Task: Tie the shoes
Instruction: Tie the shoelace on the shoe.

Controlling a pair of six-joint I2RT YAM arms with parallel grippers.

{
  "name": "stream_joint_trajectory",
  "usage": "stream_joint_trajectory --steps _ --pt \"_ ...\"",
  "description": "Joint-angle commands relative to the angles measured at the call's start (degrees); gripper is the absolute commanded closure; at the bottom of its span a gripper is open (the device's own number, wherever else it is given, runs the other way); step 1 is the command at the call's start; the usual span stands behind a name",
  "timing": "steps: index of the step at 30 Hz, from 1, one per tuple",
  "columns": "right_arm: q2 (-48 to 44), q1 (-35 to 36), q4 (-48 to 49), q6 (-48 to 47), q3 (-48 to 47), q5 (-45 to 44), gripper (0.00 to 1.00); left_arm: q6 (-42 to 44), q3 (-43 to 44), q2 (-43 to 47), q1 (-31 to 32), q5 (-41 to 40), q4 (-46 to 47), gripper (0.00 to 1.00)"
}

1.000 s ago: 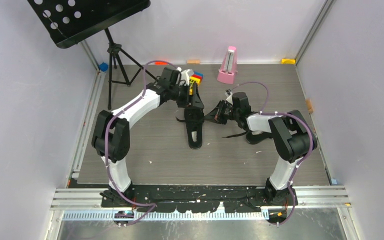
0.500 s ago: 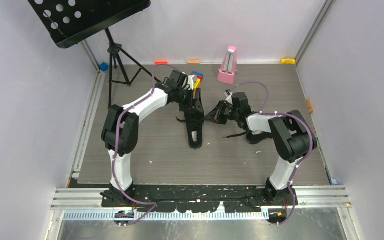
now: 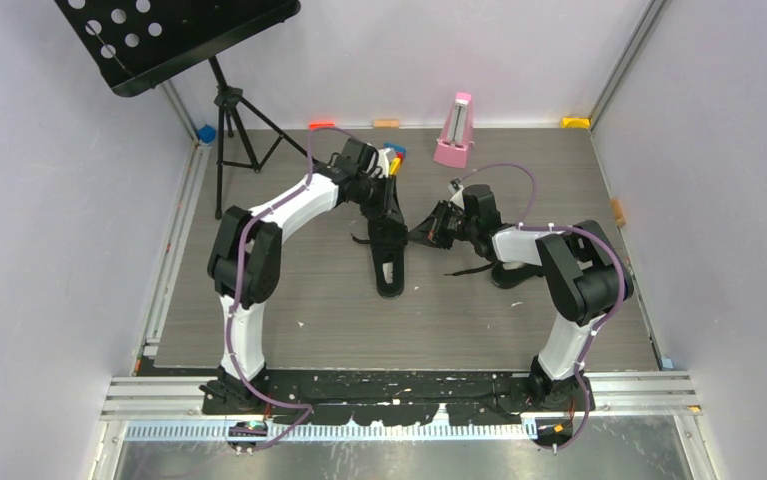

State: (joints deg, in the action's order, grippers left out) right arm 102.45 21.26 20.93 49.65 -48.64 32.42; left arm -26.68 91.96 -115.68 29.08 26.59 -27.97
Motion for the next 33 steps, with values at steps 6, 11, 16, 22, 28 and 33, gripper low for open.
stream_joint_trajectory --steps 6,11,16,22,28,33 --pt "-4.5 0.8 1.8 0.5 0.2 -2.0 1.00 0.0 -0.2 2.5 -1.2 0.9 -0.4 1.00" --pt "-5.1 1.9 0.2 0.4 0.6 -4.0 1.00 0.5 -4.1 5.5 -2.1 1.6 0.3 1.00" --pt "-6.8 2.0 -0.2 0.7 2.6 -7.3 1.00 -0.1 -9.4 8.0 -4.0 4.5 3.5 1.00" --pt "-8.7 2.1 -0.1 0.7 5.1 -10.3 1.00 0.3 -12.9 9.3 -4.8 6.9 5.6 1.00" --pt "-8.5 2.3 -1.5 0.1 5.6 -11.0 1.00 -0.5 -16.5 9.4 -5.9 9.4 9.6 1.00" --pt "-7.9 3.0 -3.1 -0.9 5.5 -12.1 1.00 -0.1 -18.7 9.6 -6.6 10.0 11.6 1.00"
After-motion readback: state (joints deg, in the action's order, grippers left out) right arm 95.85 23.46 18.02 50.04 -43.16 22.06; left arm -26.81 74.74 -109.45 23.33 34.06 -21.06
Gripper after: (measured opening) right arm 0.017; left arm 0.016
